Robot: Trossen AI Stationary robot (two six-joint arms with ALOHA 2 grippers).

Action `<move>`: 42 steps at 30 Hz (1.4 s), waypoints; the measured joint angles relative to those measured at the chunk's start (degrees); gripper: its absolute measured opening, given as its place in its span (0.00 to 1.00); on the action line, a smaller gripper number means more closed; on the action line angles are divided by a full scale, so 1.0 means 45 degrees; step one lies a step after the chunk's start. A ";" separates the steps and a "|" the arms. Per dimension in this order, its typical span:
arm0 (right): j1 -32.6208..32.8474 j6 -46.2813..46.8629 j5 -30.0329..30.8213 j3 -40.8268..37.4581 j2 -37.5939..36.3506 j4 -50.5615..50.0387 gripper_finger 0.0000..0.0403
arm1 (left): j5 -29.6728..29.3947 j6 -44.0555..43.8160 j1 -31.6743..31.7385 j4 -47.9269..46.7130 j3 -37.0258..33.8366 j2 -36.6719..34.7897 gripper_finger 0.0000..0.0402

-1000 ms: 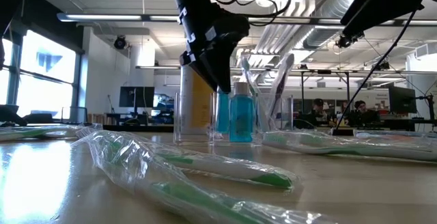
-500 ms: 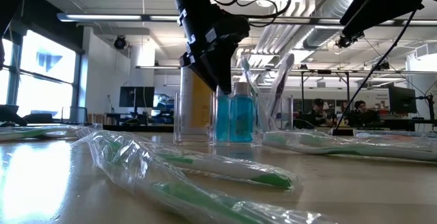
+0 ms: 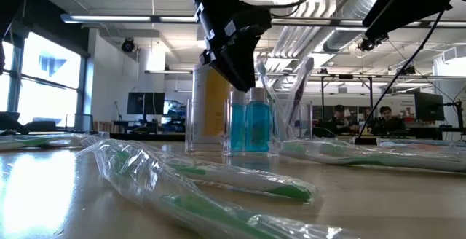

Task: Pick & Place toothbrushing station
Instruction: Put the mouthwash bottle into the transparent organizer, then put the green toothbrush into the transparent organizer

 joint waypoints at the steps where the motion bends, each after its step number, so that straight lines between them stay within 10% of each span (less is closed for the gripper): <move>1: -0.0001 0.0000 0.0000 -0.0004 0.0000 0.0005 0.72 | 0.0000 0.0119 0.0000 -0.0071 0.0058 0.0000 0.34; 24: -0.0059 -0.1760 -0.2145 -0.0004 0.0000 0.1722 0.72 | -0.1337 0.0856 -0.1864 -0.9195 0.4570 -0.0063 0.34; 31: -0.0059 -0.2084 -0.2254 -0.0342 -0.0005 0.1819 0.72 | -0.1949 0.0440 -0.2856 -1.0518 0.3385 -0.0556 0.34; 42: -0.0063 -0.3026 -0.2763 -0.2563 0.0000 0.3846 0.72 | -0.1846 0.0229 -0.3001 -0.5044 -0.2267 -0.4989 0.34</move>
